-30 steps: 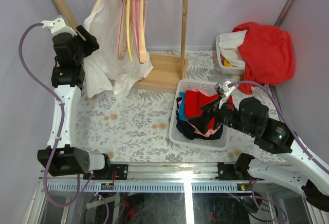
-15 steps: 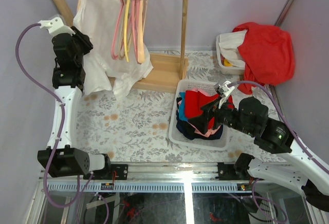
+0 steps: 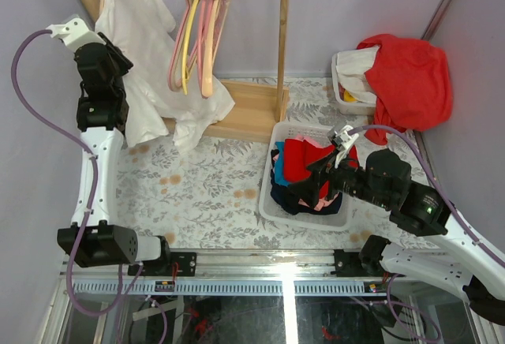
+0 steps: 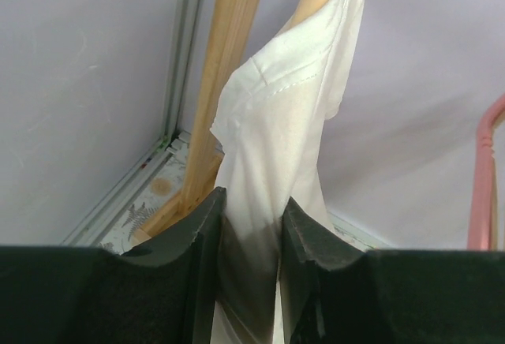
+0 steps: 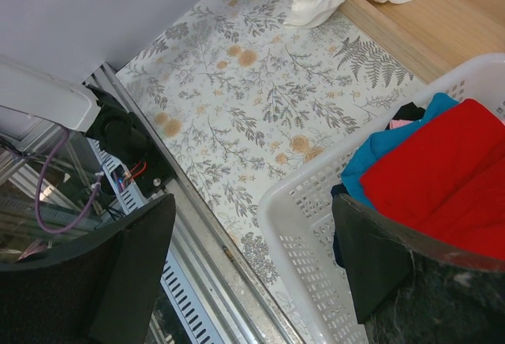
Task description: Place the t-shirt on the hanger
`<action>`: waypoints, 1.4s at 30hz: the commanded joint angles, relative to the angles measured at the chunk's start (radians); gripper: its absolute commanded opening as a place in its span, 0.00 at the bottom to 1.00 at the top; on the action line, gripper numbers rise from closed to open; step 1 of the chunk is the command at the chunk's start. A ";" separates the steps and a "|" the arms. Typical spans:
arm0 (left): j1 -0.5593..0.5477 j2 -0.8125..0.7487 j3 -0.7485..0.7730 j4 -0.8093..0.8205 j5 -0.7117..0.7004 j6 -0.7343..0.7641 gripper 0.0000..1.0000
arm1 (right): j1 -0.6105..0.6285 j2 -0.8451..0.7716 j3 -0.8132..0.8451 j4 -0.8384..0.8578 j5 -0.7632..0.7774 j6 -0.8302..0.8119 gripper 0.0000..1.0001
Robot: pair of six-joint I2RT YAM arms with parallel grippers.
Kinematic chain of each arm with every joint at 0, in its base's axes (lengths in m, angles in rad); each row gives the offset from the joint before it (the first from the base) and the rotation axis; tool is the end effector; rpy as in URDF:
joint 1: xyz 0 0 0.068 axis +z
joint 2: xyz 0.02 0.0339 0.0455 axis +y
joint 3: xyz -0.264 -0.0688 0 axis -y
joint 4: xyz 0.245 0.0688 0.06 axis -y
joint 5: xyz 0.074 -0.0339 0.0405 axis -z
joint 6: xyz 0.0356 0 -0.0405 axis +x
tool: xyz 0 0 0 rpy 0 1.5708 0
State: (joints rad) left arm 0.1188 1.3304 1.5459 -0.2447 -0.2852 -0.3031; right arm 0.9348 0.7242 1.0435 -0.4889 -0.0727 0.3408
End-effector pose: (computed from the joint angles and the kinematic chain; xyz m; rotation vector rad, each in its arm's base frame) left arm 0.2885 0.0445 0.4778 -0.5477 1.5028 0.0849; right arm 0.0834 0.1174 0.4038 -0.5946 1.7493 0.9812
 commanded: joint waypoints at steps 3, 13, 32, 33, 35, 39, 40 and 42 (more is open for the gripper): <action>0.024 0.029 0.048 0.000 -0.144 0.026 0.28 | 0.000 -0.015 0.000 0.008 -0.026 -0.002 0.88; 0.091 0.060 0.066 -0.011 -0.172 0.000 0.32 | 0.000 -0.016 -0.021 0.022 -0.035 0.000 0.88; 0.198 0.131 0.119 -0.038 -0.207 -0.146 0.41 | 0.001 -0.013 -0.046 0.039 -0.040 -0.004 0.88; 0.202 0.127 0.112 -0.034 -0.215 -0.150 0.45 | 0.000 -0.015 -0.049 0.042 -0.039 -0.004 0.88; 0.208 0.112 0.096 -0.022 -0.215 -0.157 0.52 | 0.000 -0.017 -0.054 0.042 -0.038 -0.003 0.88; 0.205 0.049 0.083 -0.005 -0.107 -0.161 0.56 | -0.001 -0.021 -0.067 0.050 -0.042 0.001 0.88; 0.206 0.023 0.069 0.020 -0.060 -0.162 0.57 | 0.001 -0.020 -0.069 0.052 -0.044 0.002 0.88; 0.206 -0.034 0.026 0.073 0.011 -0.168 0.59 | 0.000 -0.021 -0.071 0.052 -0.050 0.007 0.88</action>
State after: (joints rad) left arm 0.3157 1.4117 1.6165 -0.2928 -0.3611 -0.4263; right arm 0.9348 0.7132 0.9718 -0.4770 -0.0940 0.3412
